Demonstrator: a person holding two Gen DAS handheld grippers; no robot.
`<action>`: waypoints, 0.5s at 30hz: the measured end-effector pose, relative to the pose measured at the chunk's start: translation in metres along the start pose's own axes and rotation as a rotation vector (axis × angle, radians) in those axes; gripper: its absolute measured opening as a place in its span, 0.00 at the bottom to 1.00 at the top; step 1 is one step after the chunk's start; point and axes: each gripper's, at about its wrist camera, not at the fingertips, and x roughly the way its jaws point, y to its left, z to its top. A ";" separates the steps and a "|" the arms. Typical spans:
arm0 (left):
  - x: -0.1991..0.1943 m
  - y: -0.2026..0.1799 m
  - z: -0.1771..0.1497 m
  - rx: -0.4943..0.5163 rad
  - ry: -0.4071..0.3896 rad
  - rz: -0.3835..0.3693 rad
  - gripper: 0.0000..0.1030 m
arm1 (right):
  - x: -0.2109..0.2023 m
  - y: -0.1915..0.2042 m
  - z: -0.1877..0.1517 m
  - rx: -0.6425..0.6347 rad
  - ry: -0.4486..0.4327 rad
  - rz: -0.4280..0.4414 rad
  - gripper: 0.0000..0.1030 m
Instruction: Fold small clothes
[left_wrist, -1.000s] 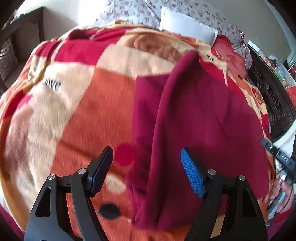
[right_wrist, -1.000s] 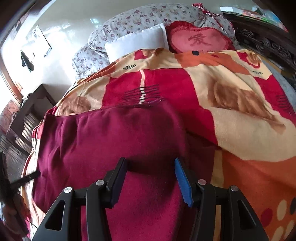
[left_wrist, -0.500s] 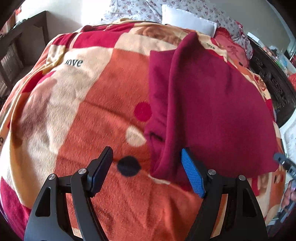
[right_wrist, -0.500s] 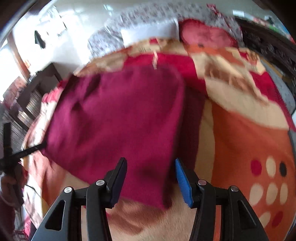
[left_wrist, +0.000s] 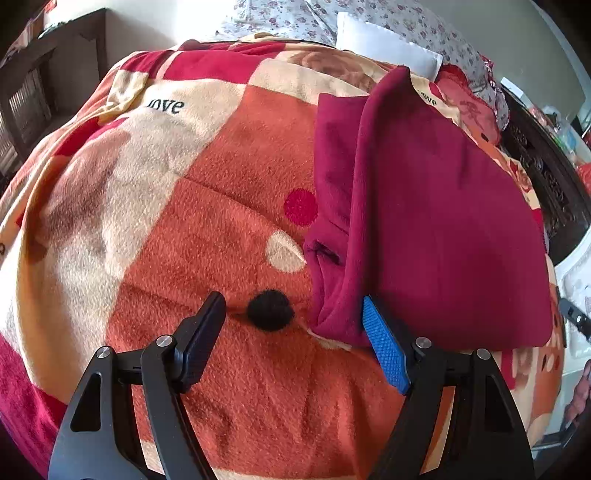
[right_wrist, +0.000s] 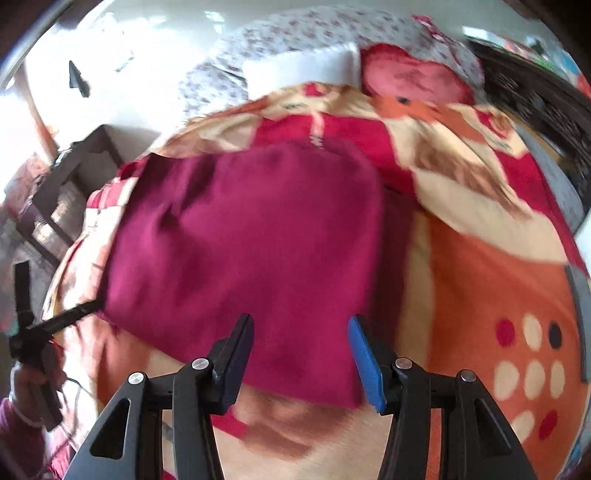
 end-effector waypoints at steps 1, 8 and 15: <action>0.000 0.001 -0.001 -0.002 0.001 -0.001 0.74 | 0.004 0.012 0.006 -0.021 -0.003 0.024 0.50; 0.001 0.002 -0.001 -0.011 0.011 -0.010 0.74 | 0.051 0.083 0.020 -0.157 0.034 0.107 0.50; 0.006 0.002 0.000 -0.007 0.016 -0.010 0.74 | 0.105 0.122 0.017 -0.269 0.107 0.076 0.50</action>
